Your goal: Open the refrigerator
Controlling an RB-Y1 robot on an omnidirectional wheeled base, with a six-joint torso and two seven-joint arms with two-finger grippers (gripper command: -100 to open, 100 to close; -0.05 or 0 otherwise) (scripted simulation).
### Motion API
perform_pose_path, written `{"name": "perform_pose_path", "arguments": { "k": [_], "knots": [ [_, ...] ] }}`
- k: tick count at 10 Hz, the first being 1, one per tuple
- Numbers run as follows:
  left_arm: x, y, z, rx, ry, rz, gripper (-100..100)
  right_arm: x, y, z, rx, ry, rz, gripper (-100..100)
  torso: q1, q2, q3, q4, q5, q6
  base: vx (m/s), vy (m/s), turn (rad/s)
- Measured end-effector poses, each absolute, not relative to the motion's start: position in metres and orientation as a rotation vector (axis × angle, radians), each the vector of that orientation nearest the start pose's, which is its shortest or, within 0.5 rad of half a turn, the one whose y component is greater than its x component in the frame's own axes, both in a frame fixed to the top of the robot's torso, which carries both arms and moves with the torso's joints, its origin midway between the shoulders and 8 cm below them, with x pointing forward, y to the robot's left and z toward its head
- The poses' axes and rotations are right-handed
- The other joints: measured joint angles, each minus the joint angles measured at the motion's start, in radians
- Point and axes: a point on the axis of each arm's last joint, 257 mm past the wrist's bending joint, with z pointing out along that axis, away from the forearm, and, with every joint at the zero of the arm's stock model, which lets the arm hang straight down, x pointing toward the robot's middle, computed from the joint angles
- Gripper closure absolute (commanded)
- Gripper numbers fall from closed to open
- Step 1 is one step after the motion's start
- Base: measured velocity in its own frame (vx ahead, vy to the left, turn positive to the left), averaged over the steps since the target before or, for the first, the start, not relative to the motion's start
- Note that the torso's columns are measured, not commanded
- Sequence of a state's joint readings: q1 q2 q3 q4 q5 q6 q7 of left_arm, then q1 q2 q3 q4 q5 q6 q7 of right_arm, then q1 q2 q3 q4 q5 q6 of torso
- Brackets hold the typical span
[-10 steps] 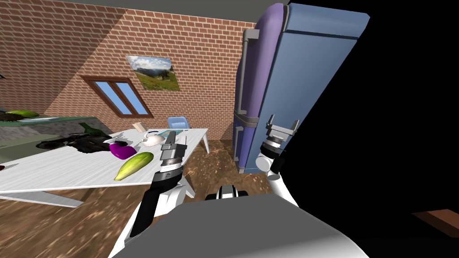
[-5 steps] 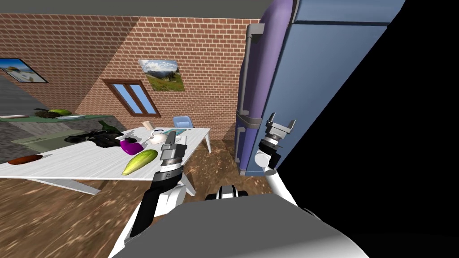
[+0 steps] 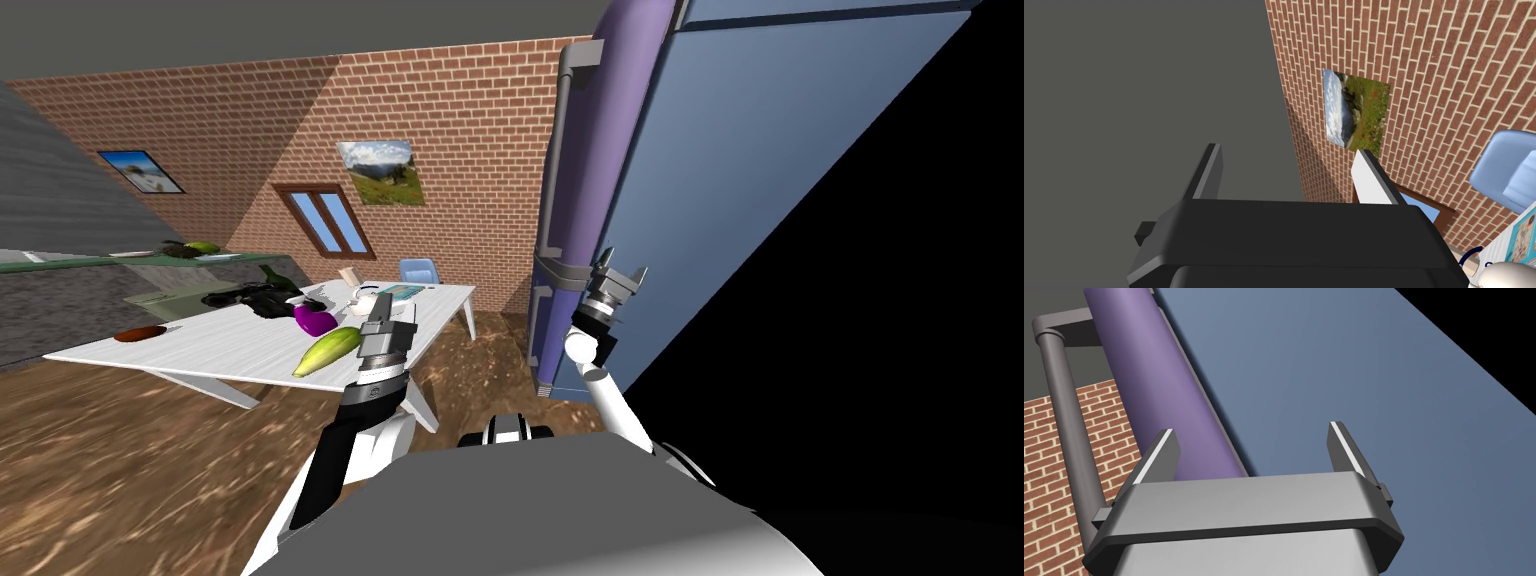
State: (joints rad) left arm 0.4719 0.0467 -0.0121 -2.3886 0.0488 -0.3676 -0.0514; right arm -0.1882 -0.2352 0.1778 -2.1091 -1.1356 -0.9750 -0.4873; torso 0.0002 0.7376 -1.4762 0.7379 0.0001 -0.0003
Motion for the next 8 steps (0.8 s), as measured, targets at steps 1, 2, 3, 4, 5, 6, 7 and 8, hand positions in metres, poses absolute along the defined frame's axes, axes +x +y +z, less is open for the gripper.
{"name": "perform_pose_path", "arguments": {
  "k": [1,2,3,4,5,6,7,8],
  "knots": [
    [0.345,0.27,0.056,-0.634,0.637,-1.313,0,0.377,-0.328,0.156,-0.659,0.855,-3.112,-100,0.0,0.0,0.0,0.0,0.0,0.001,0.024,-0.059,0.151],
    [0.345,0.27,0.056,-0.634,0.637,-1.313,0,0.384,-0.327,0.157,-0.65,0.882,-3.065,-100,0.0,0.0,0.0,0.0,0.0,0.0,0.021,-0.049,0.093],
    [0.345,0.27,0.056,-0.634,0.637,-1.313,0,0.388,-0.328,0.155,-0.65,0.905,-3.029,-100,0.0,0.001,0.0,0.0,0.0,0.001,0.019,-0.054,0.138],
    [0.345,0.27,0.056,-0.634,0.637,-1.313,0,0.393,-0.328,0.155,-0.641,0.931,-2.983,-100,0.0,0.001,0.0,0.0,0.0,0.0,0.018,-0.048,0.106],
    [0.345,0.27,0.056,-0.634,0.637,-1.313,0,0.398,-0.329,0.154,-0.641,0.953,-2.946,-100,0.0,0.001,0.0,0.0,0.0,0.001,0.031,-0.057,0.176],
    [0.345,0.27,0.056,-0.634,0.637,-1.313,0,0.404,-0.328,0.153,-0.637,0.976,-2.901,-100,0.0,0.0,0.0,0.0,0.0,0.0,0.029,-0.052,0.088],
    [0.345,0.27,0.056,-0.634,0.637,-1.313,0,0.408,-0.329,0.151,-0.637,0.997,-2.865,-100,0.0,0.0,0.0,0.0,0.0,0.001,0.021,-0.048,0.149],
    [0.345,0.27,0.056,-0.634,0.637,-1.313,0,0.414,-0.328,0.153,-0.631,1.019,-2.819,-100,0.0,0.001,0.0,0.0,0.0,0.0,0.012,-0.044,0.077]
  ]
}}
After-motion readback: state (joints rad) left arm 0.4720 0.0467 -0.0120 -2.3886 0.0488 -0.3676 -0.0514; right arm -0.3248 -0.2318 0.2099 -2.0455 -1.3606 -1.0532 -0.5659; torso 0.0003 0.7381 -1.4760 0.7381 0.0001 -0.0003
